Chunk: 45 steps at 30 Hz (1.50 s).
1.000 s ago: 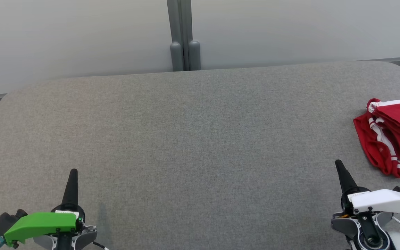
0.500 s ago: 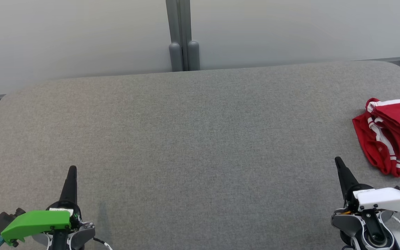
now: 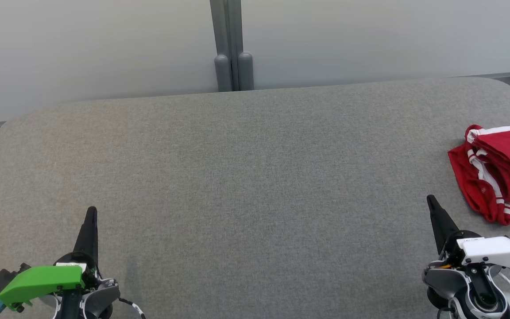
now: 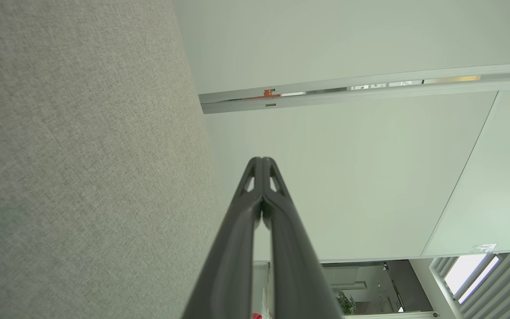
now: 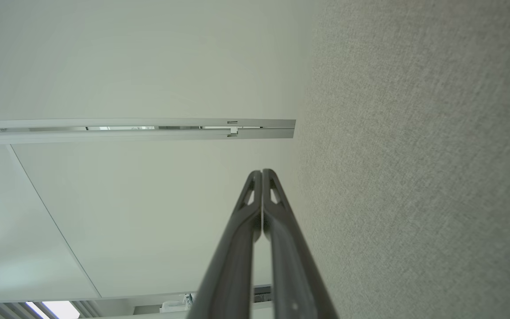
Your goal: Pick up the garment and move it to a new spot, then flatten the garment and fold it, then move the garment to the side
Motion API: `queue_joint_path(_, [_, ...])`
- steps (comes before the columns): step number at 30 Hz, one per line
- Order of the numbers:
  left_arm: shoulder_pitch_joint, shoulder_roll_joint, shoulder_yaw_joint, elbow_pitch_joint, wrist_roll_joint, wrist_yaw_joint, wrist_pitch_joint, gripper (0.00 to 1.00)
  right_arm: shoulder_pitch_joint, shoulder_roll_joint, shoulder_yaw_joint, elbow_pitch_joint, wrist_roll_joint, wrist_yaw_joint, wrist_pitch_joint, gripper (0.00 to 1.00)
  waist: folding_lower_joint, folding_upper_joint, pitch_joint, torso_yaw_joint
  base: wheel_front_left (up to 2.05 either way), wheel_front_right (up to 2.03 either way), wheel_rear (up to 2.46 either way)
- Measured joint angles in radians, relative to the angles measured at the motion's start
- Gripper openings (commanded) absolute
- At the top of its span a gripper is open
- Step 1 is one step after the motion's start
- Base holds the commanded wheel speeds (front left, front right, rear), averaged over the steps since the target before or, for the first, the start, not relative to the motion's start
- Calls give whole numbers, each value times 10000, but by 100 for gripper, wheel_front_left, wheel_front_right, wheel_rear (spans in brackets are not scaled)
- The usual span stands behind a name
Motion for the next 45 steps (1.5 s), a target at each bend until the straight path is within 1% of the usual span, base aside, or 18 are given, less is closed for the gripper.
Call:
queue_joint_path(11, [-63,4,67,-44,-623,-2,184,0,-52,-6,-35,-75,727,0,184,0,1,0,-6,-24,0,0,0])
queue_joint_path(45, [-90,4,92,-50,-627,-2,186,0,-58,-8,-36,-79,725,0,184,0,0,0,-6,-24,0,0,0])
